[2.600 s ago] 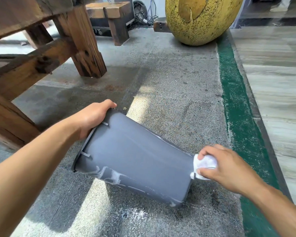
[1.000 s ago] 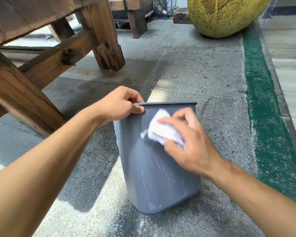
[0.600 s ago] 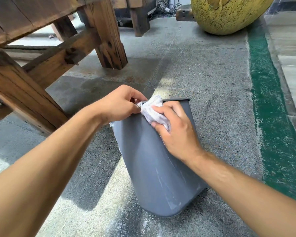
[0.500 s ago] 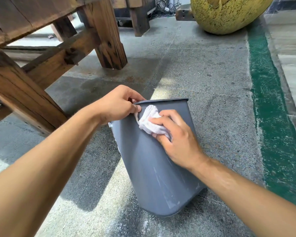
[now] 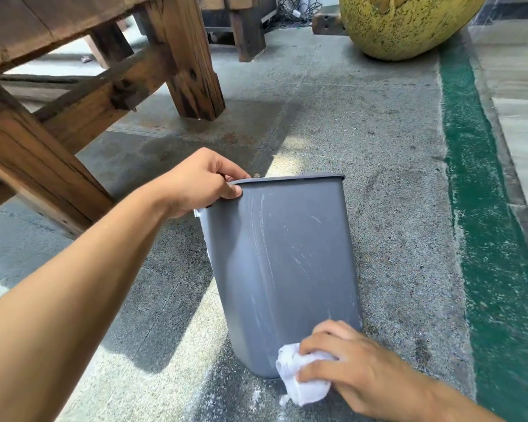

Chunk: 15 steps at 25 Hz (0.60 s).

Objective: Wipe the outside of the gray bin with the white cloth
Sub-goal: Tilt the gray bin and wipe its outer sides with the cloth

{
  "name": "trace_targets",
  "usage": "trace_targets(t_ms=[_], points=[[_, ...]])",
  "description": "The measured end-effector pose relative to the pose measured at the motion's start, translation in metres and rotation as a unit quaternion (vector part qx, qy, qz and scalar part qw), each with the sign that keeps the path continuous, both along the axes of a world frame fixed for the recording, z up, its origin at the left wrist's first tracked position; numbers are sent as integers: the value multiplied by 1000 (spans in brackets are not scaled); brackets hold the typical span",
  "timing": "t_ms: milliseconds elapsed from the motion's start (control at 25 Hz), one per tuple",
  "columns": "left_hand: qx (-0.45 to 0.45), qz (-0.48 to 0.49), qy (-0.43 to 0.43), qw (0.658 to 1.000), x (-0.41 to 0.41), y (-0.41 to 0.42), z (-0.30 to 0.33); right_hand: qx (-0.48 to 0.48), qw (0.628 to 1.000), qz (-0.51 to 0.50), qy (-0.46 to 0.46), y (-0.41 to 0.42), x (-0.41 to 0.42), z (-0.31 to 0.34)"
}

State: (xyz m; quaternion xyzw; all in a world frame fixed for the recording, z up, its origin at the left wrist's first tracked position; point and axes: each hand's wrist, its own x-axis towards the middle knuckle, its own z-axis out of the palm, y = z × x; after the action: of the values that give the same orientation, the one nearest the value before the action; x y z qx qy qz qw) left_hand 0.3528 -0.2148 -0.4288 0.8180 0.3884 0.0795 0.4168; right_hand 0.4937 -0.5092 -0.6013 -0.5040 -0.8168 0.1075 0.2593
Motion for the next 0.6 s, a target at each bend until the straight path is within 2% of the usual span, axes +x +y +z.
trace_targets(t_ms=[120, 240, 400, 600], points=[[22, -15, -6, 1000, 11, -6, 3, 46, 991, -79, 95, 39, 13, 45], [25, -34, -11, 999, 16, -12, 8, 122, 973, -157, 117, 103, 28, 102], [18, -50, 0, 999, 12, -11, 9, 117, 976, -147, 113, 162, 31, 123], [13, -10, 7, 1000, 1, -3, 2, 63, 978, -118, 163, 160, 18, 98]])
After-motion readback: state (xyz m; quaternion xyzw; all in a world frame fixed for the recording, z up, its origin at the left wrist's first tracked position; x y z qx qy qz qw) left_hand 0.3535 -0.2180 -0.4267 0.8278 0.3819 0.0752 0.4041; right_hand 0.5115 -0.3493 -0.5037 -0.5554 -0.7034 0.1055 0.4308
